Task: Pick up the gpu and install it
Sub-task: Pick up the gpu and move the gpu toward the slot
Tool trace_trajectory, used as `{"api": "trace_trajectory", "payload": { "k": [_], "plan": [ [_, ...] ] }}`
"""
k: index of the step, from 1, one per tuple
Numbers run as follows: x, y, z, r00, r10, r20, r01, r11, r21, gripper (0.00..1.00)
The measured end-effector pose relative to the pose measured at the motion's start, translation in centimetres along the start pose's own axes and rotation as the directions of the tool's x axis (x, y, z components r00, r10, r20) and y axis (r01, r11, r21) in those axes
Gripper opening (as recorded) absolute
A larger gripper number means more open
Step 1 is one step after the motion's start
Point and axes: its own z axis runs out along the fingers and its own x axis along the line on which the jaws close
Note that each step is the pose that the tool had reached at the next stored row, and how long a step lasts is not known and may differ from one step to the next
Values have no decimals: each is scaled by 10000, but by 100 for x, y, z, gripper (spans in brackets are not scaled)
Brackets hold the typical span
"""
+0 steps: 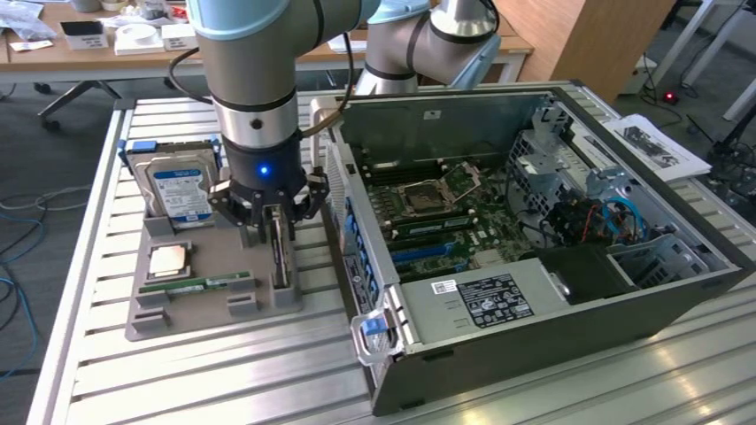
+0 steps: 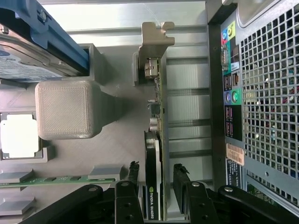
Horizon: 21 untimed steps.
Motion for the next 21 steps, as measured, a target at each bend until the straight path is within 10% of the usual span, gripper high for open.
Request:
{"api": "trace_trajectory", "payload": {
  "k": [21],
  "plan": [
    [1, -1, 32, 10000, 1, 2, -1, 10000, -2, 43]
  ]
}}
